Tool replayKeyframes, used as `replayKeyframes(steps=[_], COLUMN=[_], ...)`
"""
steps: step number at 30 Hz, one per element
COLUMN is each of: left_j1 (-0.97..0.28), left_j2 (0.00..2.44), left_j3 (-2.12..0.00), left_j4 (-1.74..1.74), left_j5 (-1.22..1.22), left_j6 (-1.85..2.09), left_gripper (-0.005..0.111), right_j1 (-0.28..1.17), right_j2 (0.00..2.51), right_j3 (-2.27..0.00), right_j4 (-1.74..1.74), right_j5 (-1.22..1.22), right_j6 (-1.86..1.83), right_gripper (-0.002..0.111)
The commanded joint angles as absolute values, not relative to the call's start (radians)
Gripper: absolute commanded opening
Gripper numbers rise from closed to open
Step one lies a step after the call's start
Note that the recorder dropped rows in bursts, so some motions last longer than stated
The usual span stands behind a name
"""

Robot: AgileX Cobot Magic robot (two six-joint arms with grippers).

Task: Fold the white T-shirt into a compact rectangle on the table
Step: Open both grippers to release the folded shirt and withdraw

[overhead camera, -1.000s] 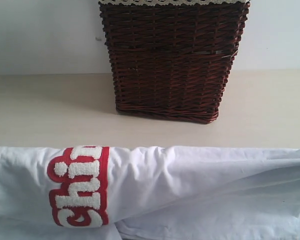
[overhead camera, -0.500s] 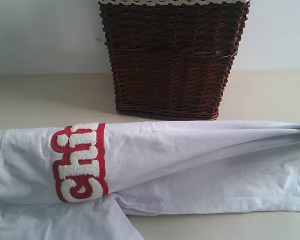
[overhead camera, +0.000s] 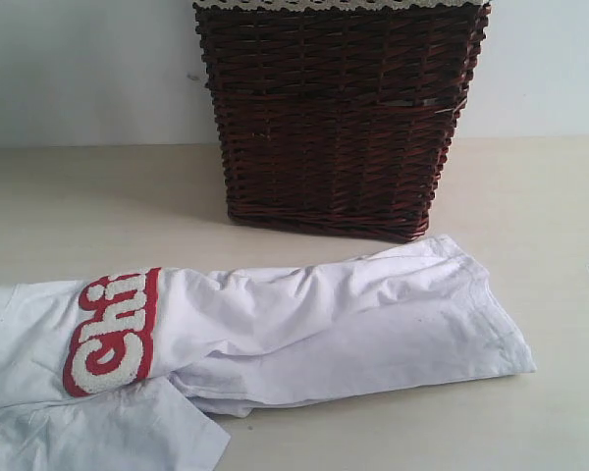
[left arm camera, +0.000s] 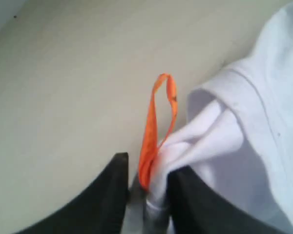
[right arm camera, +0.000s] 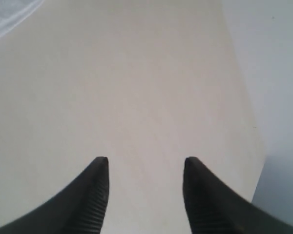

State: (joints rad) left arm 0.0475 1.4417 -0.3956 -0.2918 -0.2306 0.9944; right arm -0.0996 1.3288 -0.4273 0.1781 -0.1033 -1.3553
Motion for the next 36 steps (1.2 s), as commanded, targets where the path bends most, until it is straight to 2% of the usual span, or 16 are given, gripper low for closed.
replayKeyframes(steps=[1, 4, 6, 14, 16, 20, 22, 24, 25, 30, 35, 36], left_j1=[0.049, 0.049, 0.049, 0.049, 0.049, 0.049, 0.049, 0.049, 0.051, 0.062, 0.062, 0.062], left_j2=[1.455, 1.455, 1.455, 1.353, 1.267, 1.109, 1.031, 0.93, 0.869, 0.565, 0.339, 0.305], left_j3=[-0.395, -0.395, -0.395, -0.395, -0.399, -0.399, -0.399, -0.399, -0.399, -0.399, -0.399, -0.399], left_j4=[-0.269, -0.269, -0.269, -0.199, -0.154, -0.147, -0.147, -0.154, -0.161, -0.363, -0.437, -0.422], left_j5=[-0.32, -0.363, -0.389, -0.516, -0.518, -0.358, -0.21, -0.104, -0.08, -0.01, 0.147, 0.197], left_j6=[0.978, 0.921, 0.908, 0.905, 0.867, 0.694, 0.637, 0.62, 0.62, 0.57, 0.539, 0.544], left_gripper=[0.071, 0.098, 0.105, 0.105, 0.105, 0.102, 0.097, 0.085, 0.079, 0.032, 0.0, 0.0], right_j1=[-0.104, -0.104, -0.104, -0.104, -0.104, -0.104, -0.104, -0.104, -0.104, -0.104, -0.104, -0.104], right_j2=[1.321, 1.297, 1.276, 1.145, 1.117, 1.108, 1.108, 1.105, 1.095, 0.931, 0.642, 0.583], right_j3=[-0.424, -0.426, -0.426, -0.426, -0.426, -0.426, -0.426, -0.426, -0.426, -0.426, -0.426, -0.426], right_j4=[0.189, 0.189, 0.189, 0.189, 0.189, 0.215, 0.257, 0.298, 0.32, 0.547, 0.954, 1.004], right_j5=[-0.154, -0.161, -0.147, 0.023, 0.124, 0.299, 0.328, 0.322, 0.307, 0.189, 0.147, 0.151], right_j6=[-1.356, -1.327, -1.275, -1.117, -1.114, -1.204, -1.347, -1.495, -1.574, -1.619, -1.555, -1.539], right_gripper=[0.051, 0.051, 0.051, 0.05, 0.044, 0.019, 0.008, 0.0, 0.0, 0.0, 0.0, 0.0])
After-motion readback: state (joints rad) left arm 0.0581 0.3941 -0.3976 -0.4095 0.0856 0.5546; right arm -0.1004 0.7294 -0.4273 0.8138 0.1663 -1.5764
